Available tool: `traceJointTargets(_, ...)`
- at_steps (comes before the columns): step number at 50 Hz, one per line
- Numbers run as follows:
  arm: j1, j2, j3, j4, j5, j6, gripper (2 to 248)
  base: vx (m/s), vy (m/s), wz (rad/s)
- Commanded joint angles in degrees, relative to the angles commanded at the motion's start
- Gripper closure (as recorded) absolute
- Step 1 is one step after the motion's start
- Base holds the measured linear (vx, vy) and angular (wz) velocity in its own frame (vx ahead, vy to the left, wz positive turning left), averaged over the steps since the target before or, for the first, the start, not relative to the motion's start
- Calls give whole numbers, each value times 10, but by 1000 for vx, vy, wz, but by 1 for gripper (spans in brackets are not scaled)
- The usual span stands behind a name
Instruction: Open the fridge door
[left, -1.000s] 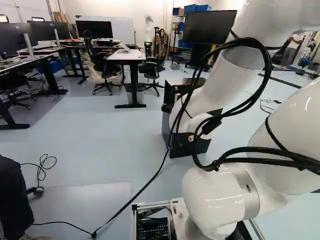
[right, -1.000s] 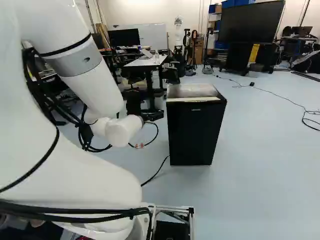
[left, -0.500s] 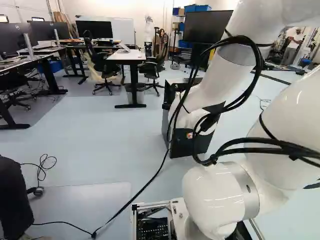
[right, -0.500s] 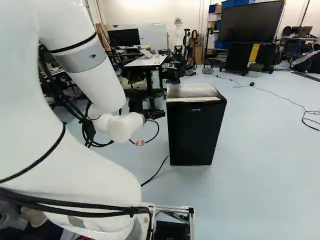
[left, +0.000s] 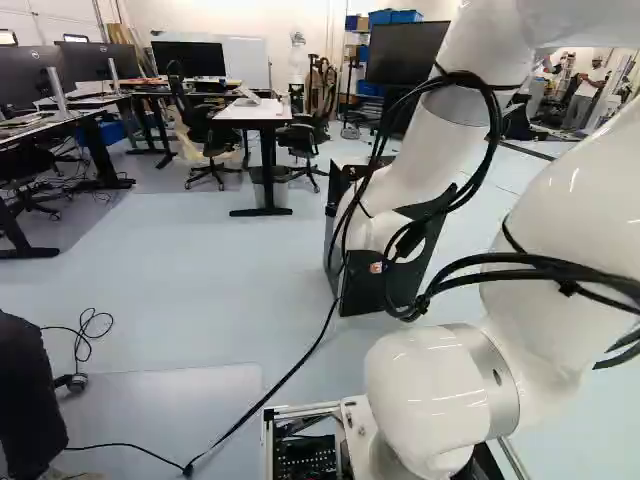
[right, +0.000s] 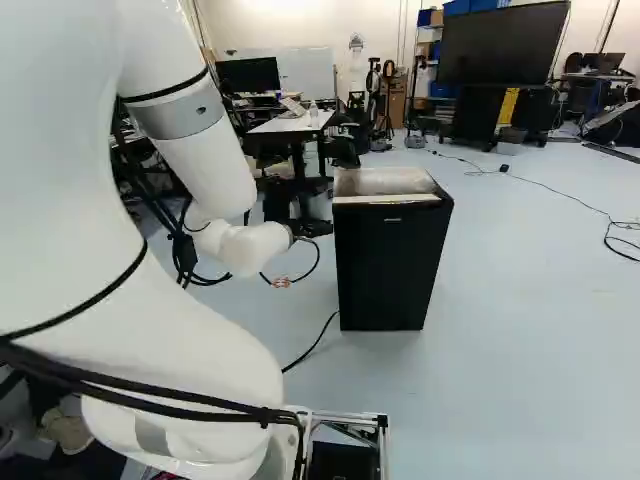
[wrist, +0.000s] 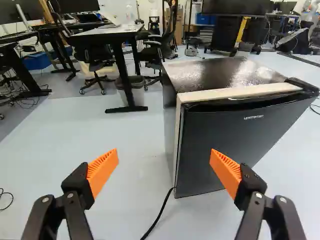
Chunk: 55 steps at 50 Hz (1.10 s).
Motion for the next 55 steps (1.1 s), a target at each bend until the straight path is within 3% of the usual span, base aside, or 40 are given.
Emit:
traceJointTargets(40, 15, -115, -56, 59, 12, 0, 3, 0, 0, 0)
traceJointTargets(55, 23, -133, -69, 90, 31, 0, 3, 0, 0, 0)
